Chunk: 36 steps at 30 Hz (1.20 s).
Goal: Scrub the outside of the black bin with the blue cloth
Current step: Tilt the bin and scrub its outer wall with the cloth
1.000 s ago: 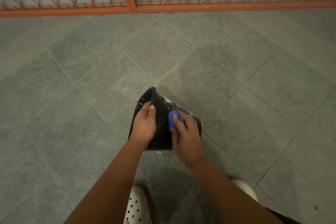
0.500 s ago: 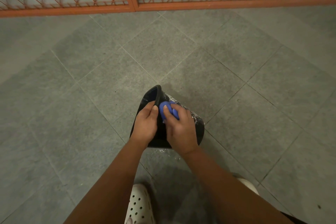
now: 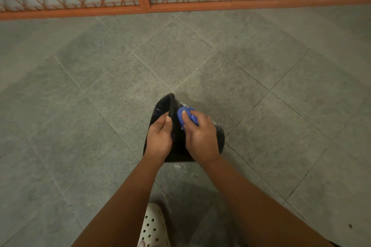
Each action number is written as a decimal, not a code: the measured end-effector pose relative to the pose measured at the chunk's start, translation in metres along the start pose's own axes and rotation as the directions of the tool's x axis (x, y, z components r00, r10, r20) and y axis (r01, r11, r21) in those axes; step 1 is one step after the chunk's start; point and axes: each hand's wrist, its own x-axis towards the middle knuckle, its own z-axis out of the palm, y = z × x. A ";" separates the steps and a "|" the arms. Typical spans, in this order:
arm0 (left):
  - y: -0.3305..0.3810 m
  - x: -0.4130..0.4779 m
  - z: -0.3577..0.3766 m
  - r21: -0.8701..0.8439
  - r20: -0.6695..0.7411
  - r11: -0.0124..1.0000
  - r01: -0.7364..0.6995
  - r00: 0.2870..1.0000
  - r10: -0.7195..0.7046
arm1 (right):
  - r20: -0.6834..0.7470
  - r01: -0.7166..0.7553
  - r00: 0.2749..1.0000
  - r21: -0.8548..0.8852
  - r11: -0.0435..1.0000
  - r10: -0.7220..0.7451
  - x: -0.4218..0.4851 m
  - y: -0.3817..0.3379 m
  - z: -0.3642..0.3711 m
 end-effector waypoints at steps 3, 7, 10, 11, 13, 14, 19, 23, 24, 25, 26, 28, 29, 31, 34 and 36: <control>-0.004 0.003 -0.001 0.037 -0.039 0.999 0.029 0.999 -0.027 | 0.023 -0.098 0.995 -0.055 0.994 0.099 -0.009 -0.001 -0.001; -0.002 0.004 -0.003 0.026 -0.017 0.998 0.049 0.999 -0.049 | 0.038 0.029 0.999 -0.032 0.999 -0.028 -0.024 -0.019 -0.002; 0.001 0.001 -0.006 0.052 0.013 0.998 0.031 0.999 -0.032 | 0.062 0.021 0.998 -0.057 0.998 -0.017 0.002 -0.021 -0.001; 0.001 0.001 -0.007 0.052 0.008 0.998 0.031 0.999 -0.032 | 0.065 -0.010 0.998 -0.064 0.998 0.014 0.010 -0.019 0.000; 0.002 0.003 -0.008 0.053 -0.006 0.998 0.046 0.999 -0.046 | 0.059 -0.093 0.994 -0.057 0.994 0.097 0.014 -0.017 0.000; 0.002 0.004 -0.008 0.050 -0.008 0.997 0.065 0.998 -0.065 | 0.046 -0.121 0.991 -0.044 0.992 0.123 0.011 -0.018 0.000; 0.008 0.012 -0.009 -0.029 -0.037 0.980 0.197 0.980 -0.198 | 0.011 0.056 0.998 0.038 0.998 -0.056 -0.018 -0.022 0.000; 0.010 0.012 -0.003 -0.009 -0.083 0.991 0.137 0.987 -0.137 | -0.013 0.152 0.988 0.056 0.987 -0.151 -0.013 -0.022 -0.003; 0.011 0.012 -0.003 -0.009 -0.083 0.991 0.131 0.988 -0.131 | -0.008 0.146 0.989 0.052 0.988 -0.146 -0.009 -0.023 -0.002; 0.011 0.012 -0.003 -0.010 -0.084 0.992 0.128 0.988 -0.129 | 0.003 0.119 0.993 0.051 0.992 -0.119 -0.004 -0.023 -0.001; 0.010 0.012 -0.003 -0.005 -0.091 0.992 0.124 0.988 -0.124 | 0.016 0.074 0.997 0.056 0.996 -0.075 -0.001 -0.022 0.001; 0.009 0.009 -0.001 0.009 -0.110 0.993 0.120 0.987 -0.118 | 0.010 -0.026 1.000 0.072 0.997 0.026 -0.003 -0.018 0.004; 0.009 0.007 0.000 0.001 -0.118 0.992 0.124 0.985 -0.123 | -0.008 -0.057 0.998 0.079 0.995 0.058 -0.007 -0.017 0.005; 0.009 0.005 0.003 -0.015 -0.132 0.992 0.127 0.983 -0.128 | -0.020 -0.047 0.999 0.097 0.994 0.050 -0.015 -0.020 0.005; 0.010 0.005 0.004 -0.010 -0.090 0.995 0.098 0.991 -0.099 | -0.008 0.001 1.000 0.134 0.991 0.001 -0.016 -0.032 -0.001; 0.008 0.004 0.002 -0.010 -0.075 0.997 0.074 0.994 -0.075 | 0.004 -0.020 1.000 0.134 0.991 0.019 -0.005 -0.034 -0.003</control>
